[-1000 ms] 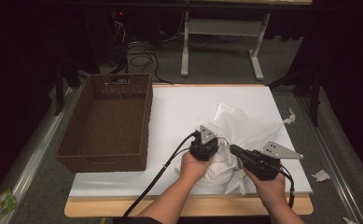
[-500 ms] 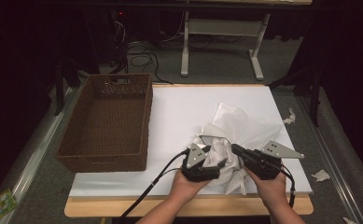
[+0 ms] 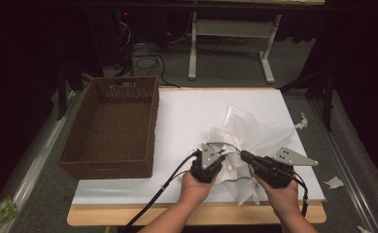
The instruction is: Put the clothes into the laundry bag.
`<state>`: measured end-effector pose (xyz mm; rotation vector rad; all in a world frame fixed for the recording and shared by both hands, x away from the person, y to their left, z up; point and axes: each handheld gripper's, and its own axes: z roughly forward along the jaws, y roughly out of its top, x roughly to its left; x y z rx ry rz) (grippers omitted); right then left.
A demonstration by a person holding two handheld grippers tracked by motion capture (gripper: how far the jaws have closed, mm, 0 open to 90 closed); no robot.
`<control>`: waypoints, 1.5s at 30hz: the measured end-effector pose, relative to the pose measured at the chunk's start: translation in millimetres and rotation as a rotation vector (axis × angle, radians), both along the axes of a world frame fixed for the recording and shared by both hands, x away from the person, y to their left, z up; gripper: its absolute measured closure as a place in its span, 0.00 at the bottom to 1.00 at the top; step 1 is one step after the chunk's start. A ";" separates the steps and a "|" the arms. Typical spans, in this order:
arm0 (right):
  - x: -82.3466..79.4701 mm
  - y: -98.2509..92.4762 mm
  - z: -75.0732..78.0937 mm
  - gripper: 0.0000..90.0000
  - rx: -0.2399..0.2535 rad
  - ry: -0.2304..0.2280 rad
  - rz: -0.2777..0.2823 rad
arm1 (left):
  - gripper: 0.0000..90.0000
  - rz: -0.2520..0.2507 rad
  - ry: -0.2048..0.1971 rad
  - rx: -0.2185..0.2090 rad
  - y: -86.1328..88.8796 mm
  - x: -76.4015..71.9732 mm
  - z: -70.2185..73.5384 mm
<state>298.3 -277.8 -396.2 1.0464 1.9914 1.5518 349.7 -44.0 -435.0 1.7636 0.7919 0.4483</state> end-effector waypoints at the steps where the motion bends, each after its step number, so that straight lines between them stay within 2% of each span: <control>1: -0.4 1.6 0.0 1.00 0.004 0.001 0.008 | 0.96 0.009 -0.015 -0.003 5.5 -0.4 4.8; 5: -0.1 10.0 1.0 1.00 0.007 -0.002 0.032 | 0.96 0.027 -0.049 0.002 19.4 -6.7 18.4; 7: -1.4 14.8 2.2 1.00 -0.004 -0.008 0.042 | 0.96 0.014 -0.067 0.014 17.7 -11.6 20.2; 8: -2.3 16.6 2.5 1.00 -0.011 -0.011 0.044 | 0.96 0.004 -0.072 0.027 14.1 -13.4 19.0; 10: -3.2 17.6 2.9 1.00 -0.011 -0.010 0.045 | 0.96 -0.014 -0.052 0.031 4.1 -12.7 13.7; 13: -4.2 16.0 4.3 1.00 -0.003 -0.013 0.041 | 0.96 -0.019 -0.026 0.010 -15.8 -5.8 6.2; 16: -5.7 12.6 6.2 1.00 0.007 -0.021 0.044 | 0.96 -0.014 0.001 -0.026 -35.5 1.4 5.0; 19: -9.4 6.9 8.5 1.00 0.017 -0.025 0.037 | 0.94 -0.012 -0.014 -0.007 -53.2 9.4 0.3; 21: -9.6 1.9 8.4 1.00 0.018 -0.026 0.025 | 0.89 -0.040 -0.004 -0.006 -57.1 11.4 -2.8; 22: -9.6 -0.7 7.8 1.00 0.021 -0.021 0.021 | 0.83 -0.055 -0.008 -0.009 -56.9 10.1 -3.4; 26: -7.5 -8.8 5.3 1.00 0.031 -0.012 0.006 | 0.54 -0.102 -0.028 -0.010 -43.4 -1.8 0.9; 28: -7.3 -8.3 5.0 1.00 0.028 -0.012 0.002 | 0.41 -0.098 -0.030 0.002 -29.3 -8.6 6.0; 31: -8.1 -4.8 4.4 1.00 0.005 -0.016 0.004 | 0.30 -0.094 -0.027 -0.030 -1.0 -16.2 8.6; 33: -7.8 -2.4 3.4 1.00 -0.010 -0.019 0.004 | 0.26 -0.101 0.002 -0.036 12.7 -18.2 3.5; 35: -6.9 -1.1 2.5 1.00 -0.011 -0.013 0.006 | 0.24 -0.109 0.016 -0.012 18.5 -19.7 -7.2; 36: -6.5 -0.7 2.1 1.00 -0.014 -0.013 0.004 | 0.23 -0.116 0.023 0.018 18.2 -19.4 -13.6; 39: -5.9 -0.1 0.6 1.00 -0.015 -0.004 0.002 | 0.24 -0.145 0.079 0.104 12.0 -14.7 -31.1; 42: -6.0 0.7 -1.1 1.00 -0.016 0.006 -0.001 | 0.43 -0.146 0.082 0.149 5.7 -14.6 -39.9; 45: -4.7 0.9 -3.0 1.00 -0.018 0.008 0.005 | 0.73 -0.156 0.085 0.165 3.8 -14.2 -41.4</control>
